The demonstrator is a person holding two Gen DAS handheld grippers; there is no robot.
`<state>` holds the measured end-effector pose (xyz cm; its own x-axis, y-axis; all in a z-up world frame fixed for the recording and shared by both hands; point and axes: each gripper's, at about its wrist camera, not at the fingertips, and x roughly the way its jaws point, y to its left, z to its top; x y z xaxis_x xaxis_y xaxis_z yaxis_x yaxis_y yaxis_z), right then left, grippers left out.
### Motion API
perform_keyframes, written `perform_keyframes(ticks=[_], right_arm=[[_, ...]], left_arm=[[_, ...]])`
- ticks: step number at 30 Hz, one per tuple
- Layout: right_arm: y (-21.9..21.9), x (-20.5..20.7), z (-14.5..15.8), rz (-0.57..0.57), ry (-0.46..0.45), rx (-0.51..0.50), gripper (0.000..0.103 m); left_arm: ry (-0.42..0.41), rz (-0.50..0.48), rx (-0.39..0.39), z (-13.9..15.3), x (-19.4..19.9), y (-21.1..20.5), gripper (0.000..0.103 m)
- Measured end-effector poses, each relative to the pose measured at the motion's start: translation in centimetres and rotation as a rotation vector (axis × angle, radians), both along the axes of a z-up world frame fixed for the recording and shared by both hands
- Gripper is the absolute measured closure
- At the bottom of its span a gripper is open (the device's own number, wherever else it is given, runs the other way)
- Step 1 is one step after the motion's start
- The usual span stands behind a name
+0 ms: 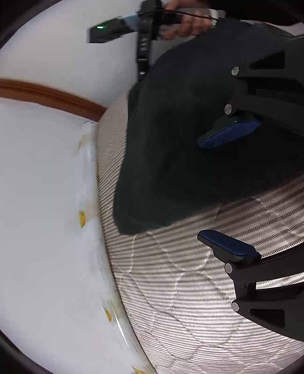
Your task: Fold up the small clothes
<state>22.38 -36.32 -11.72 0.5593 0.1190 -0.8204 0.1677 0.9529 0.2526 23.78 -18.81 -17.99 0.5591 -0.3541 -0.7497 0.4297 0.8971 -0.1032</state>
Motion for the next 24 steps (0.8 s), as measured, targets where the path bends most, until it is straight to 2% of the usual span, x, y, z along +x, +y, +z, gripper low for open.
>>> perform_keyframes(ticks=[1,2,4,5,6,10,12,16,18,21,24], right_arm=[[0.5,0.1,0.2,0.024,-0.015,-0.023,0.095],[1.2,0.1,0.8,0.068,-0.053,-0.058,0.095],[2.4,-0.6,2.5,0.086,-0.180,-0.165,0.096],[2.6,-1.0,3.3,0.084,-0.241,-0.188,0.096],[2.3,-0.9,3.5,0.056,-0.258,-0.192,0.096],[1.8,1.3,-0.8,0.012,-0.066,-0.205,0.095],[2.5,0.8,-0.8,0.020,-0.074,-0.248,0.093],[2.9,-1.2,1.9,-0.015,-0.100,-0.269,0.084],[3.1,-2.8,3.2,-0.006,-0.118,-0.277,0.084],[3.7,-6.0,4.4,0.015,-0.141,-0.257,0.082],[4.8,-8.8,4.2,0.050,-0.150,-0.233,0.078]], left_arm=[[0.002,-0.005,0.004,-0.2,0.0,-0.1,0.032],[0.004,-0.007,0.005,-0.3,0.0,-0.2,0.032],[0.008,-0.007,-0.006,-0.5,0.0,-0.1,0.032],[0.011,-0.006,-0.012,-0.5,0.0,0.0,0.032],[0.014,-0.005,-0.019,-0.5,0.0,0.1,0.032],[0.012,-0.006,-0.015,-0.4,-0.3,-0.1,0.032],[0.004,0.002,-0.006,-0.3,-0.5,-0.2,0.032],[0.008,0.010,-0.018,0.0,-1.3,0.3,0.032],[0.005,0.011,-0.023,0.2,-1.8,0.6,0.032],[0.005,0.010,-0.025,0.4,-2.9,0.7,0.032],[0.007,0.001,-0.027,0.5,-4.5,0.8,0.032]])
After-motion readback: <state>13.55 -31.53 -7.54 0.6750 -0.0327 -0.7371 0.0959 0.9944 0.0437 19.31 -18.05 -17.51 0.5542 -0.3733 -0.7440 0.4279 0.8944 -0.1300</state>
